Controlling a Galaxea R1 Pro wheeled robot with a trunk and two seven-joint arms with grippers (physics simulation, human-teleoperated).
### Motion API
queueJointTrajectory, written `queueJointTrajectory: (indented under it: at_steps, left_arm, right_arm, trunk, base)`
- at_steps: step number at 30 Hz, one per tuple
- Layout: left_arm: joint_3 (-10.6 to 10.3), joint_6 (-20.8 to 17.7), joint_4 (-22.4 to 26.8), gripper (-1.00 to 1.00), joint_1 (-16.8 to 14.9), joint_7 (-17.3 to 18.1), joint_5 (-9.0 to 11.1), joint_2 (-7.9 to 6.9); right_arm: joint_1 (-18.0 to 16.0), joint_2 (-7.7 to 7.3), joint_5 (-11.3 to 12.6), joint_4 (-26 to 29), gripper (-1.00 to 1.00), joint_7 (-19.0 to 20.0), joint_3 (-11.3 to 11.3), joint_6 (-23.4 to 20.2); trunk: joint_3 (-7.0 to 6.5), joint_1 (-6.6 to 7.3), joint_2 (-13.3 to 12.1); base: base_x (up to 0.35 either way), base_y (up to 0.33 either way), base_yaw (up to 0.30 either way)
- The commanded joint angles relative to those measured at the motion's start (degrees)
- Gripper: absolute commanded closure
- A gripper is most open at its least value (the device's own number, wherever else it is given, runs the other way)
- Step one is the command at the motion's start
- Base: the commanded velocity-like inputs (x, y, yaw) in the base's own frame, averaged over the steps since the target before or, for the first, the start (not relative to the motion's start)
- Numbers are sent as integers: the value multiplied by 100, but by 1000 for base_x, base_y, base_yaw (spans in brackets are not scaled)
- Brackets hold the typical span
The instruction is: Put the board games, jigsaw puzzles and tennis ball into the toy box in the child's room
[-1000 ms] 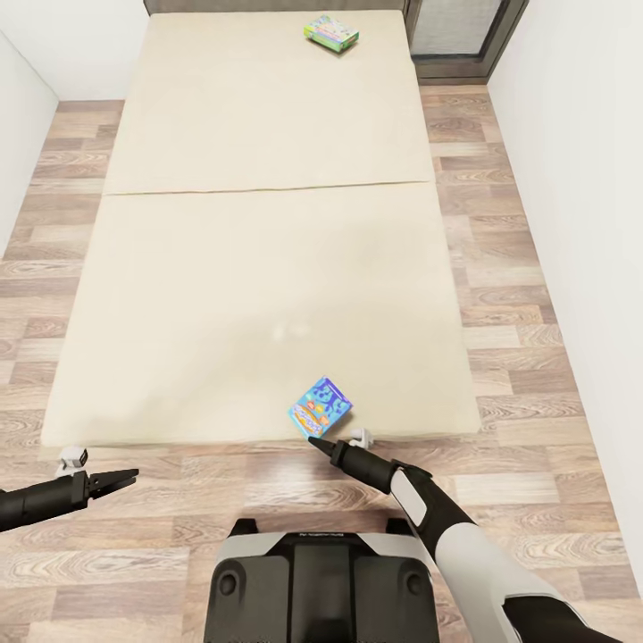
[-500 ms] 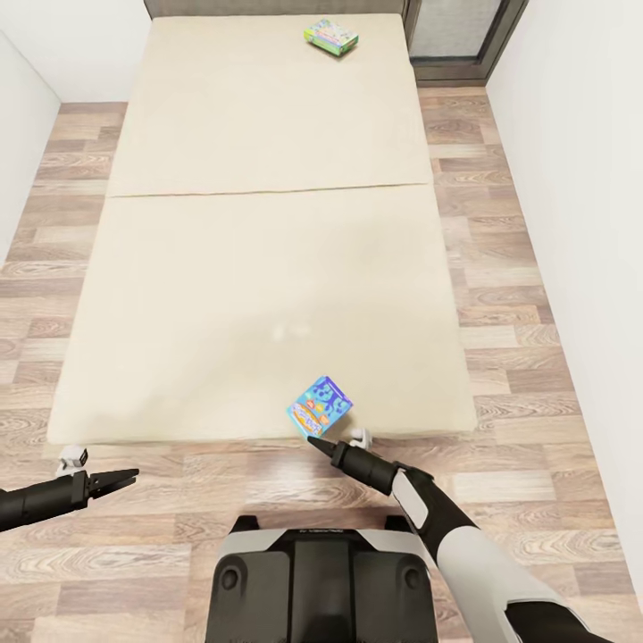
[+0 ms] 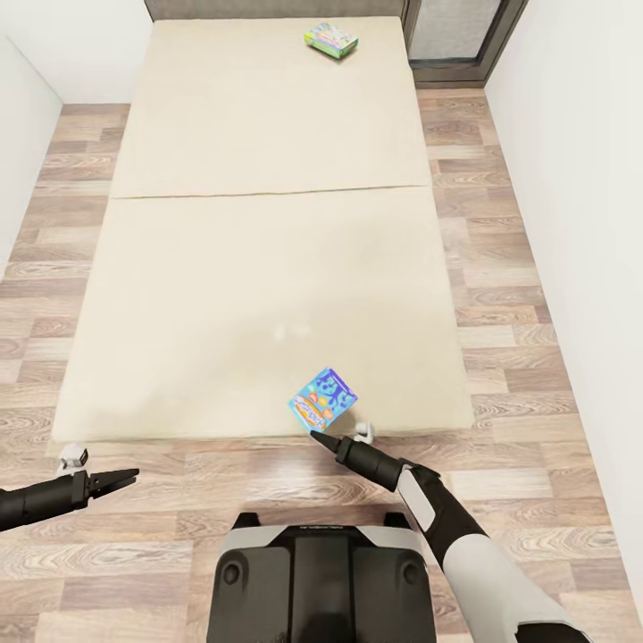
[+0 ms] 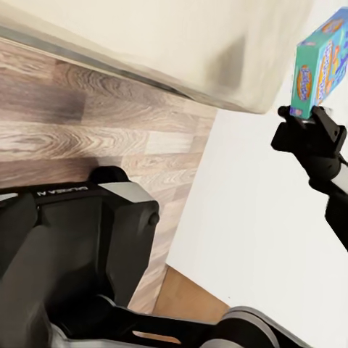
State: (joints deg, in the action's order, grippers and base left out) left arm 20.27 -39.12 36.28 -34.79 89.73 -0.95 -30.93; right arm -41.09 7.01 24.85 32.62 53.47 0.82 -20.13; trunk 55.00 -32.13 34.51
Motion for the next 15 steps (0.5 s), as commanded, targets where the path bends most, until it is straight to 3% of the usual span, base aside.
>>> queueJointTrajectory:
  at_steps: [1, 11, 15]
  left_arm:
    - [4, -61, 1, -100, -1, 27, -10, 0]
    - [4, -60, 8, -100, -9, 27, -11, 0]
    - [4, -55, 8, -100, -10, 27, -11, 0]
  right_arm:
    - [4, 2, 37, 26, 100, 55, 12, -161]
    - [21, -6, 29, 77, 100, 855, 29, -395]
    - [28, -6, 29, 78, 100, 947, 35, -395]
  trunk:
    - [-15, 20, -36]
    - [-194, 240, -437]
    - [-266, 328, -598]
  base:
    - [0, 0, 0]
    - [0, 0, 0]
    - [0, 0, 0]
